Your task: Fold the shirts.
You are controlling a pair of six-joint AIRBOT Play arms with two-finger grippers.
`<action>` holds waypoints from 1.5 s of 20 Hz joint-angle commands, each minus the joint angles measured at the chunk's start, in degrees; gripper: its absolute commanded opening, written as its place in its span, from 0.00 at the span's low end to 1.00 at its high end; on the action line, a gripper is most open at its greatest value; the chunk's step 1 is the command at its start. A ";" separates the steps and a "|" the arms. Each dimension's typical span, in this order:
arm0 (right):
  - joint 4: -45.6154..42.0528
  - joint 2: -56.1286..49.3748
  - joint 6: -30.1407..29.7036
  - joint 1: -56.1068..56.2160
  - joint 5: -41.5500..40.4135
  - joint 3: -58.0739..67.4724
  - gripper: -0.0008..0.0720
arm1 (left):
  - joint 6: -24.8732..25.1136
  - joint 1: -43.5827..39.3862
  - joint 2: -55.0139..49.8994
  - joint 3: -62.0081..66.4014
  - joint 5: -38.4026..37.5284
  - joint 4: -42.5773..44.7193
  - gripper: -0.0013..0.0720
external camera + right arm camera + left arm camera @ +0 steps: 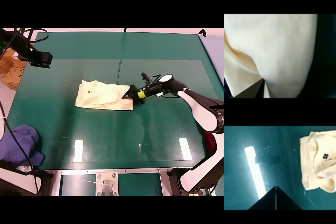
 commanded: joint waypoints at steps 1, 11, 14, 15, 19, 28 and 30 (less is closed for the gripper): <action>2.75 -1.18 -0.46 4.11 -3.28 2.89 0.23 | 0.11 0.00 0.02 -0.02 -0.20 0.02 0.05; -9.64 12.35 12.79 -9.44 19.32 34.21 0.04 | 0.50 0.00 0.02 -0.02 -2.08 0.02 0.05; -10.05 17.20 16.11 -20.96 24.55 38.51 0.04 | 0.46 0.00 0.02 -0.02 -2.75 0.00 0.05; -10.19 18.49 16.81 -25.03 24.81 38.49 0.04 | 0.46 0.00 0.02 -0.02 -3.02 -0.02 0.05; -11.02 19.34 18.45 -42.01 27.69 38.47 0.04 | 0.44 0.00 0.02 -0.02 -3.08 -0.02 0.05; -19.47 19.30 12.63 -64.37 26.27 38.12 0.04 | 0.17 0.00 0.02 -0.02 -2.78 -1.40 0.05; -19.50 19.30 12.63 -66.16 27.41 37.31 0.04 | -0.02 0.00 0.02 -0.02 -2.51 -2.71 0.05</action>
